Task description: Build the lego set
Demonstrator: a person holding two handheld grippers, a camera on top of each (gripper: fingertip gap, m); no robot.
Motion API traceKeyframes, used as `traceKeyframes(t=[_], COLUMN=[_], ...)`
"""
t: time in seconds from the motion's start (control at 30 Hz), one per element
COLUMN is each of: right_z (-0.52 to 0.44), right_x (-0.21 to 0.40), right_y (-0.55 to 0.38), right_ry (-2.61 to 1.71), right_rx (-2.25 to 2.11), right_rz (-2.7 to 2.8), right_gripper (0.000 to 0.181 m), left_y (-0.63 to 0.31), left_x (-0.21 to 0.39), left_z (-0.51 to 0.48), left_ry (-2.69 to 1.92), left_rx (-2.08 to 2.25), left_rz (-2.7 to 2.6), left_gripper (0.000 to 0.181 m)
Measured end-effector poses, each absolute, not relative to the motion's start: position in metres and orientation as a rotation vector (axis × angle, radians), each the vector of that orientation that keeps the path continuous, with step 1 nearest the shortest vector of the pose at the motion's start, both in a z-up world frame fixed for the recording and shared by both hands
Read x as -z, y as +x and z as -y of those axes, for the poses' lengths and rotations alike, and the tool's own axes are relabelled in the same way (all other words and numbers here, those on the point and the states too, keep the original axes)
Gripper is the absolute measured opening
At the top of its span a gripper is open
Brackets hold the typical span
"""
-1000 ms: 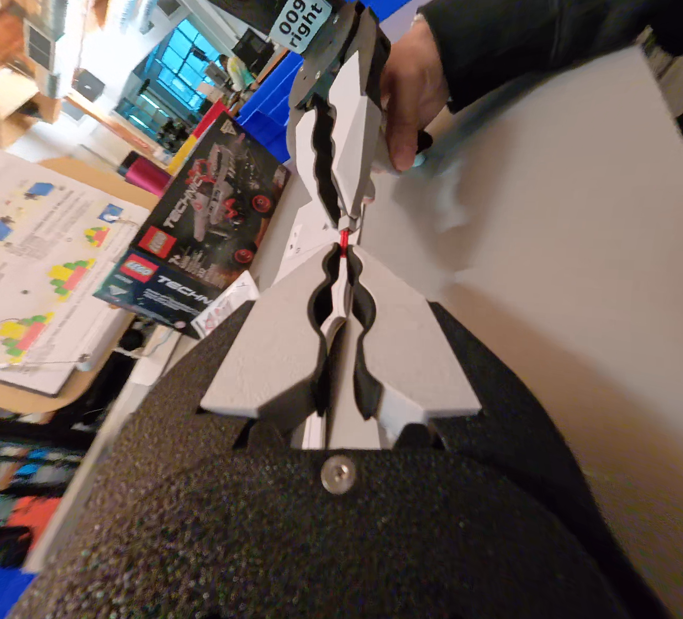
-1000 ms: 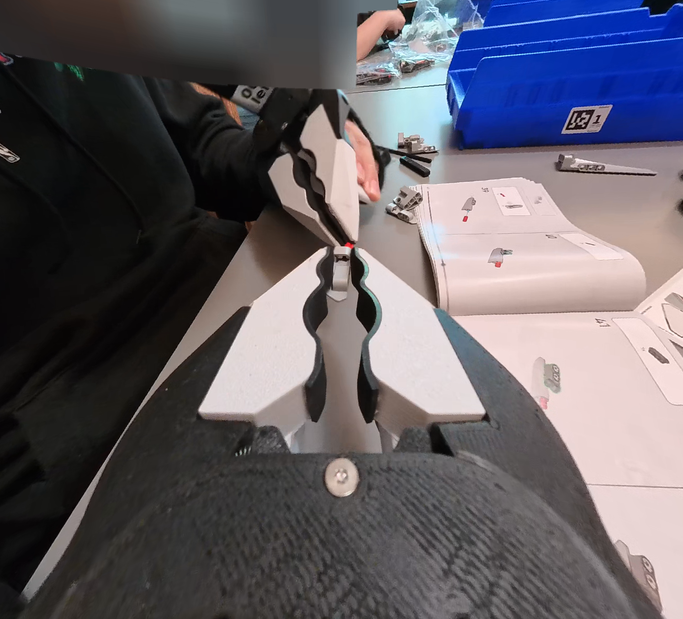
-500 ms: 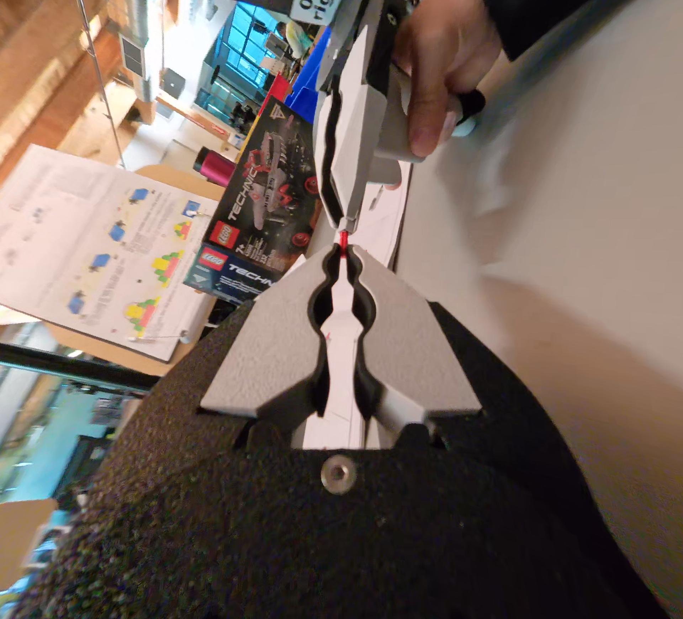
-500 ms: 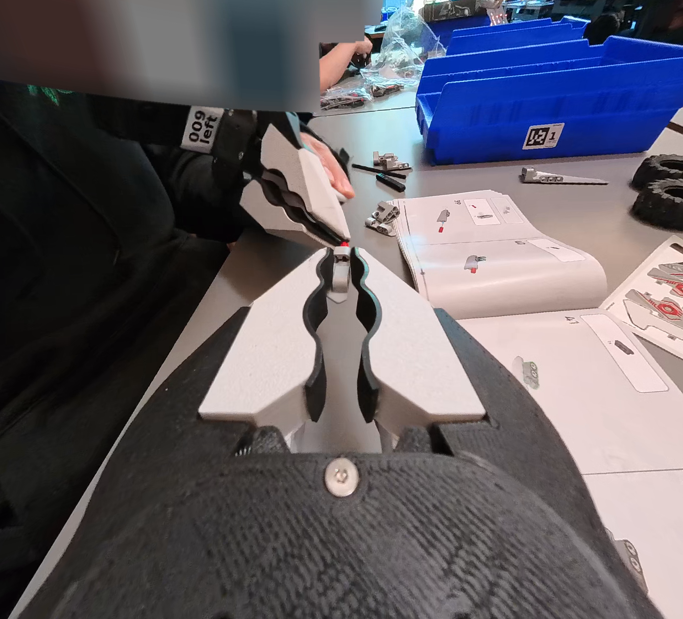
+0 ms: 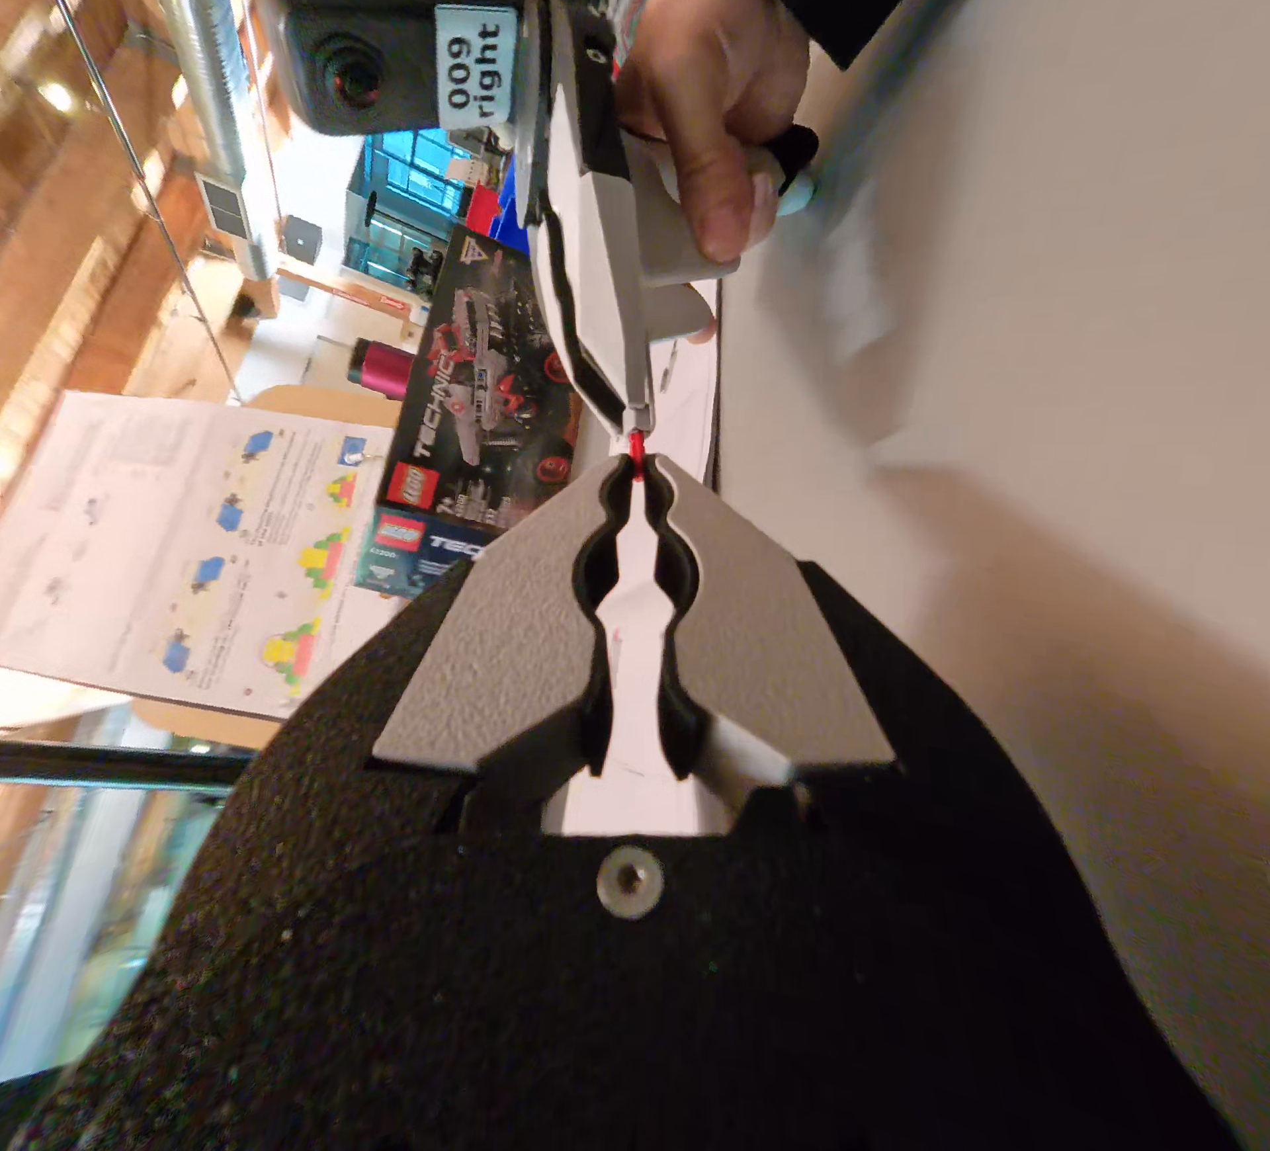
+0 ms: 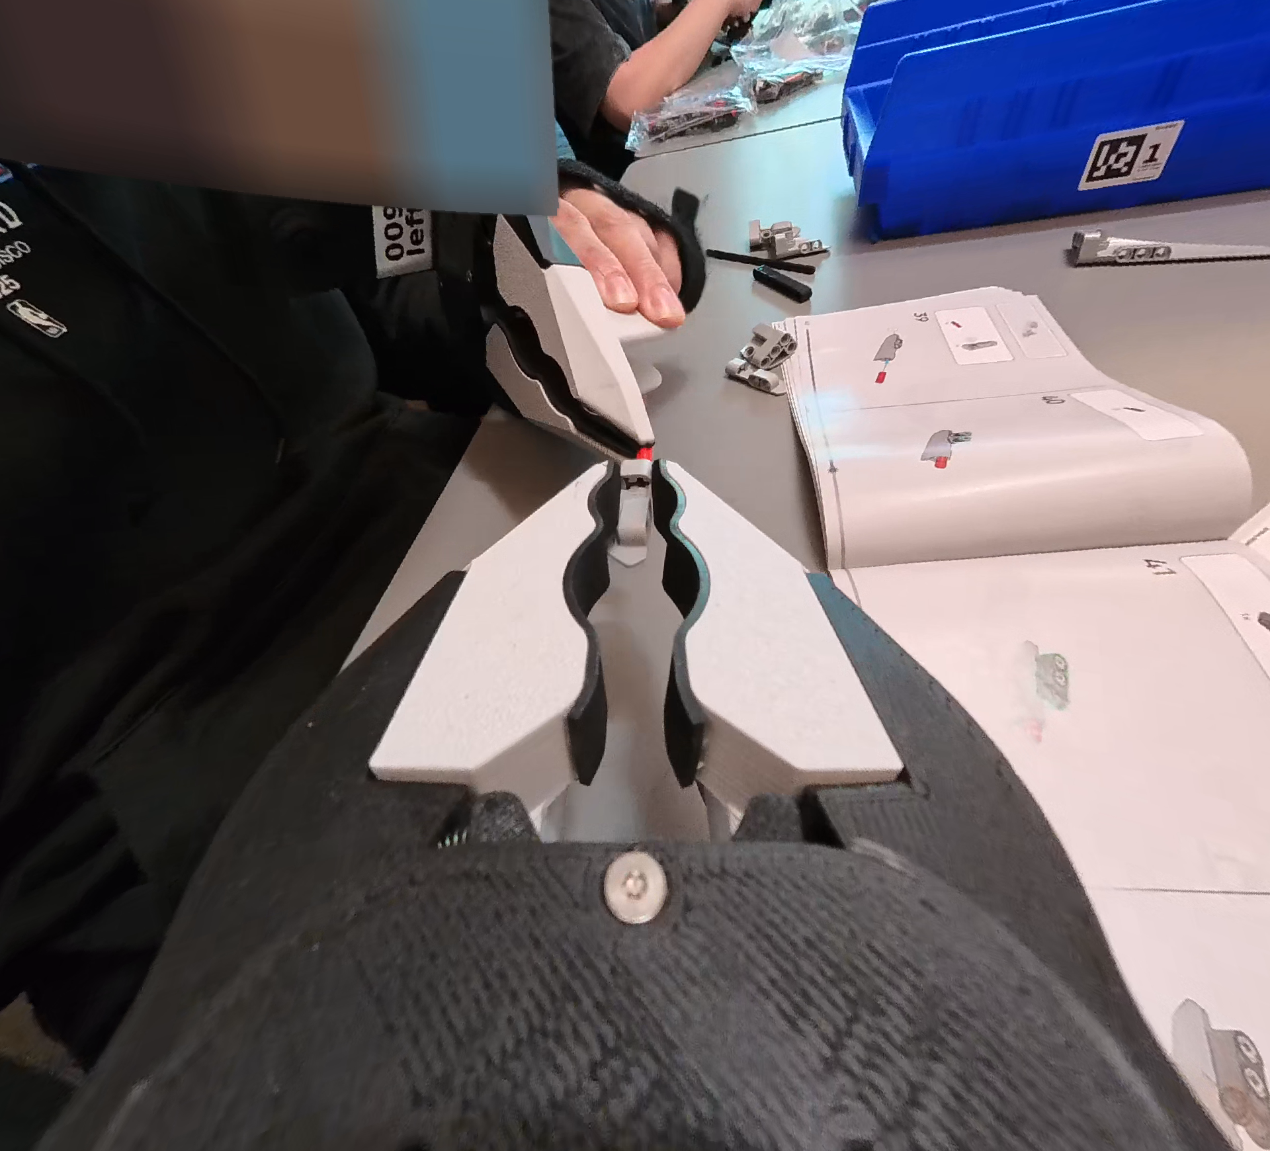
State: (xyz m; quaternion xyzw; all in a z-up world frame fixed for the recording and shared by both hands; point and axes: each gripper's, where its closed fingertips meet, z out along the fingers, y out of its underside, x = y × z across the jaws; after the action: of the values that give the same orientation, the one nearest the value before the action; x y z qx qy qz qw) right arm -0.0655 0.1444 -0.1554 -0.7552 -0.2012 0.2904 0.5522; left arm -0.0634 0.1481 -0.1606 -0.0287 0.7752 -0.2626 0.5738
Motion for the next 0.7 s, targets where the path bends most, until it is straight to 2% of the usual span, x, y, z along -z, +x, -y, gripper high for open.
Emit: traceKeyframes(t=[0.07,0.23,0.37,0.53,0.63,0.7], right_z=[-0.143,-0.141,-0.139,-0.136,-0.136,-0.137], right_x=[0.154,0.152,0.144,0.140,0.135,0.134], right_y=[-0.066,-0.068,-0.069,-0.073,-0.073,-0.073], right_ry=[-1.773,-1.759,-1.708,-1.675,-1.644,-1.637], right_rx=[-0.701,-0.728,-0.773,-0.813,-0.835,-0.837], right_rz=[0.475,0.486,0.472,0.483,0.468,0.458], right_gripper=[0.009,0.009,0.009,0.009,0.009,0.009], left_y=[-0.064,-0.066,-0.068,-0.069,-0.070,-0.069], left_x=[0.158,0.156,0.149,0.146,0.142,0.143], left_z=[-0.146,-0.144,-0.141,-0.139,-0.139,-0.140], left_ry=[-0.107,0.021,-0.099,0.033,-0.089,-0.066], left_rx=[0.710,0.572,0.789,0.622,0.810,0.757], left_rz=[-1.825,-1.770,-1.788,-1.709,-1.746,-1.737], left_gripper=[0.000,0.000,0.000,0.000,0.000,0.000])
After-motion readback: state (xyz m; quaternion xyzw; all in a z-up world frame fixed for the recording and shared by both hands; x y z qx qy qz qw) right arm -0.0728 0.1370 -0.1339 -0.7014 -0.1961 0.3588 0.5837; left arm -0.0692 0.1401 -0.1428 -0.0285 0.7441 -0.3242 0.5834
